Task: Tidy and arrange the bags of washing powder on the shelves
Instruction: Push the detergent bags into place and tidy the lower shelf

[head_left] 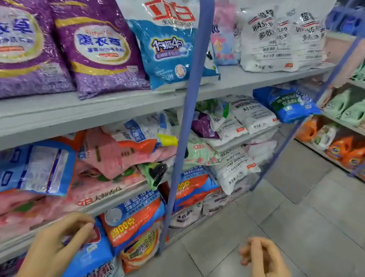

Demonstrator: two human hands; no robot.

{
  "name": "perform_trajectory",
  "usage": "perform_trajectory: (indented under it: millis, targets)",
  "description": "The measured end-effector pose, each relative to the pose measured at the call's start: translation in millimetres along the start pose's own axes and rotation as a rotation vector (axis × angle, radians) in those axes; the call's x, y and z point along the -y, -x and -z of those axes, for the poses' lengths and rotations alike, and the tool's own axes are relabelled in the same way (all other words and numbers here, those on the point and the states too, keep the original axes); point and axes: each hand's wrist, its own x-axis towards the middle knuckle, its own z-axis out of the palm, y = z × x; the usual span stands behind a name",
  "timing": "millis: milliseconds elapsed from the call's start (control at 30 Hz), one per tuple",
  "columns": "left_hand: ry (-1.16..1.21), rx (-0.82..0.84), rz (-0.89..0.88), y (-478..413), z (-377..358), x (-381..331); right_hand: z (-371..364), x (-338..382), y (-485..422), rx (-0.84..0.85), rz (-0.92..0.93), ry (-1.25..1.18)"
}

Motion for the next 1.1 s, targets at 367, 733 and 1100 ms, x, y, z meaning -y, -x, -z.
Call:
perform_trajectory:
  millis: [367,733,1100]
  targets:
    - [0.061,0.087,-0.108,-153.3,-110.0,-41.2,-5.6,-11.5,-146.4,-0.061,0.063,0.091]
    - [0.060,-0.274,0.128,-205.3,-190.4,-39.8,-42.9,-66.6,-330.8,0.262,0.026,0.031]
    - [0.002,-0.711,0.367,-179.9,-248.4,-90.2,-162.4,-122.4,-480.6,0.961,0.348,0.502]
